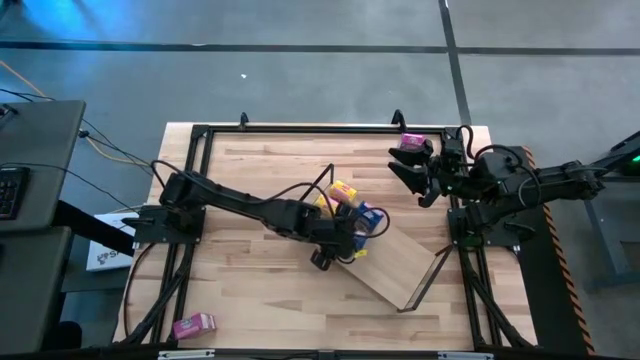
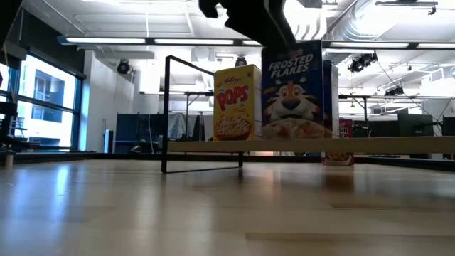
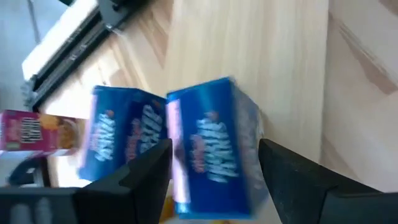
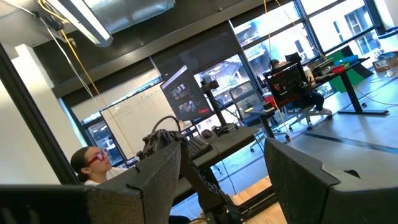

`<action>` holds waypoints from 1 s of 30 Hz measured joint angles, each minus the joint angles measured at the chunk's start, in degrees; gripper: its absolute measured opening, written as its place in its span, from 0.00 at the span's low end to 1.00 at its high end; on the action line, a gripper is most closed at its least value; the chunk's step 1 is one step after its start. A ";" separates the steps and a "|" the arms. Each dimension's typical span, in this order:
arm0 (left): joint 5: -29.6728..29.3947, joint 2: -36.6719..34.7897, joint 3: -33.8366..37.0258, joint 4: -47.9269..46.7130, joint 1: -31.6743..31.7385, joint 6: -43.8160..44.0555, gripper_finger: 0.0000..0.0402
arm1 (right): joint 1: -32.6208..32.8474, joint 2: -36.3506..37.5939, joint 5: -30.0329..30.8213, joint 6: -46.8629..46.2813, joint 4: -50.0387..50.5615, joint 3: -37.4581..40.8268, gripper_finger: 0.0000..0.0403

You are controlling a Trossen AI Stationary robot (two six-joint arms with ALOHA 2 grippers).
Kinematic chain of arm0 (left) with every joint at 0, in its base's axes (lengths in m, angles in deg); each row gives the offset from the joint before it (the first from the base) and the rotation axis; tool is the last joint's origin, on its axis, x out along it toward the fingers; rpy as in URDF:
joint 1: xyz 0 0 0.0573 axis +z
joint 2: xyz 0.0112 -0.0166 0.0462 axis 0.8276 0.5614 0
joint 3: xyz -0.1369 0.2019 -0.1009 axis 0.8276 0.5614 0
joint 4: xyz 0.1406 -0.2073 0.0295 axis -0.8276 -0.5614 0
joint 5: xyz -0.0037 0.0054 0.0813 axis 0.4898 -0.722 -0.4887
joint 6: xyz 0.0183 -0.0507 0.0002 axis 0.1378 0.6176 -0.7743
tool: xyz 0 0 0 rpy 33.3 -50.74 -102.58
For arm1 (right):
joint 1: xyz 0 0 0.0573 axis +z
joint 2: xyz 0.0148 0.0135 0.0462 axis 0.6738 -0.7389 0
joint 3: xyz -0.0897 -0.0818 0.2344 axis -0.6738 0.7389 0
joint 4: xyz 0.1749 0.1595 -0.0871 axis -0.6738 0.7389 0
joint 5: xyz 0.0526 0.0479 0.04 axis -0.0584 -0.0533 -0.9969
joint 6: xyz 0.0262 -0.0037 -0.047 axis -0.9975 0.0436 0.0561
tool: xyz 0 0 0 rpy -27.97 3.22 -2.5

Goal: Stack cereal on shelf
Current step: Put the top right purple cereal box on the shelf

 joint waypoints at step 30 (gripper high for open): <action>5.43 -60.29 42.82 33.47 8.40 41.73 0.55 | 0.00 -2.31 11.03 5.99 0.99 0.00 0.57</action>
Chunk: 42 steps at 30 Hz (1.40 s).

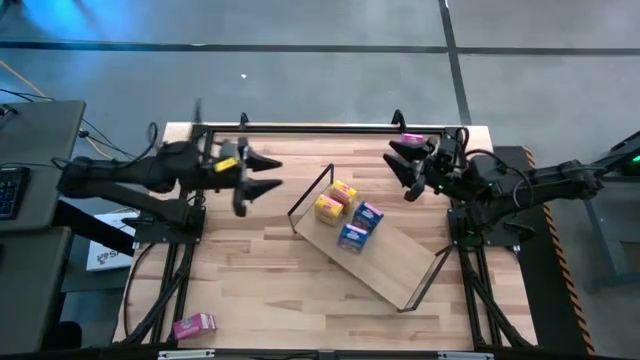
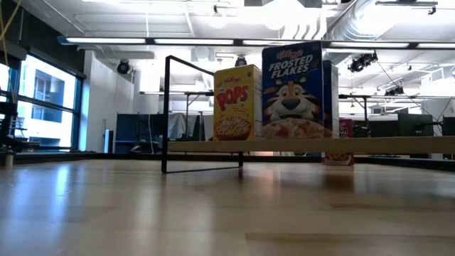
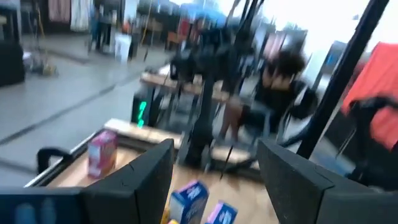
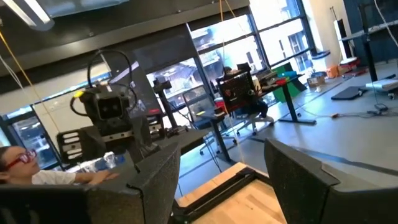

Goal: Stack cereal on shelf
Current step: Put the top right purple cereal box on the shelf

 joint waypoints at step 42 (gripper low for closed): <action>-7.68 -10.50 14.97 17.00 -0.60 3.21 0.55 | -54.45 -33.03 -32.22 17.48 86.37 -34.38 0.59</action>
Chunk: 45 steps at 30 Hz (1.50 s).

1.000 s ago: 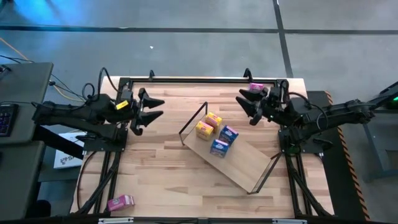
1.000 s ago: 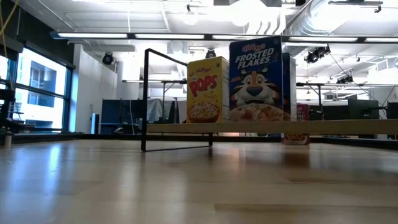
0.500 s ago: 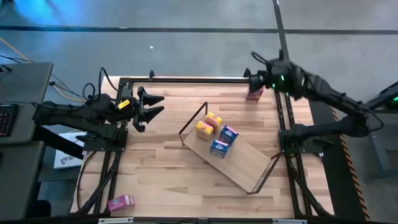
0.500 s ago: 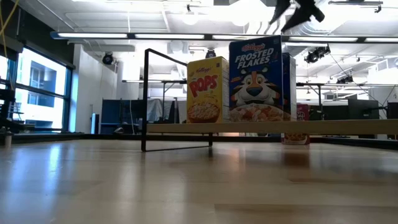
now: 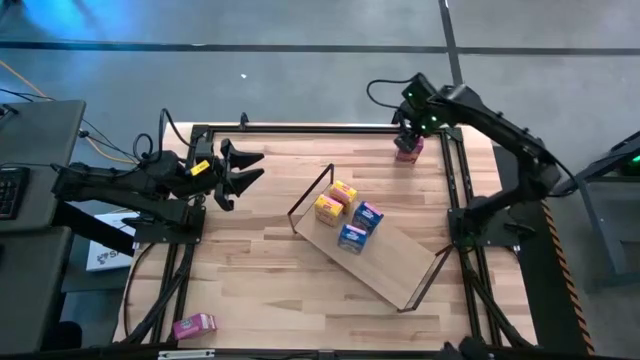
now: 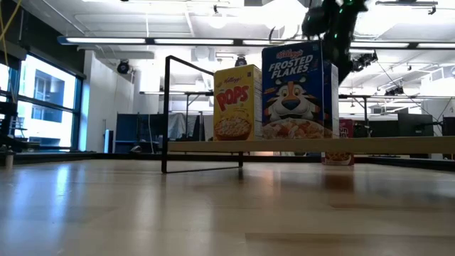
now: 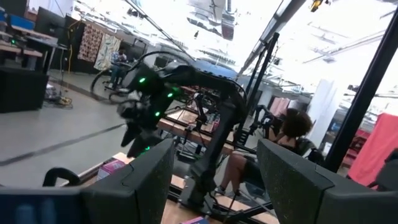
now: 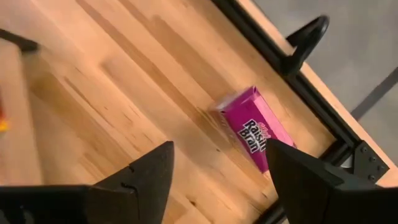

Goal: Stack cereal on shelf
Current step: Put the top right purple cereal box on the shelf

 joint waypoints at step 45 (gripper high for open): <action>-4.04 -0.02 -0.02 0.02 0.00 -0.65 0.55 | -3.63 -22.60 8.20 22.80 0.68 -0.02 0.53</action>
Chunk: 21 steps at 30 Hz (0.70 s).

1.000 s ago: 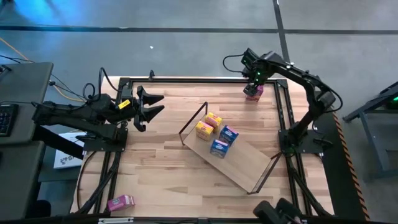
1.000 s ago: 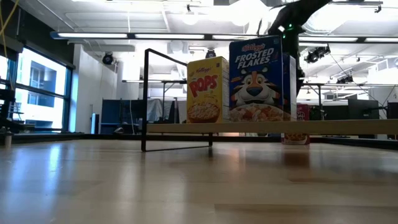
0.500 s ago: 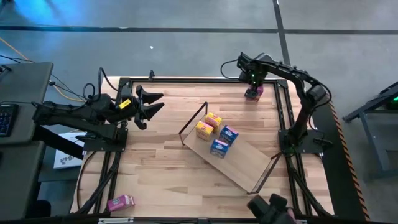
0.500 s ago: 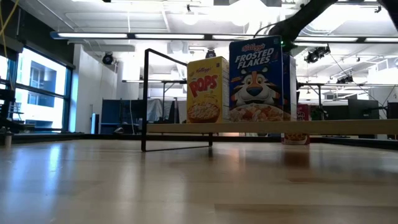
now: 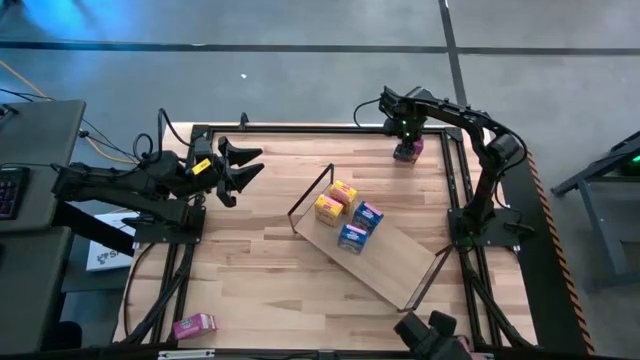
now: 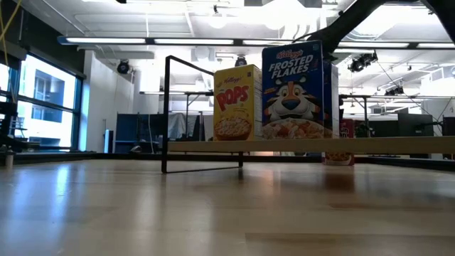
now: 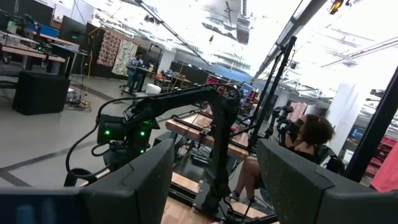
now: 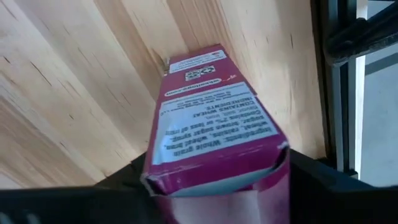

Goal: Stack cereal on shelf
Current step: Put the top right purple cereal box on the shelf

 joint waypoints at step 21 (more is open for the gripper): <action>0.04 0.02 -0.02 -0.07 0.00 -2.08 0.55 | 0.63 15.32 -22.88 -12.59 15.85 0.00 0.27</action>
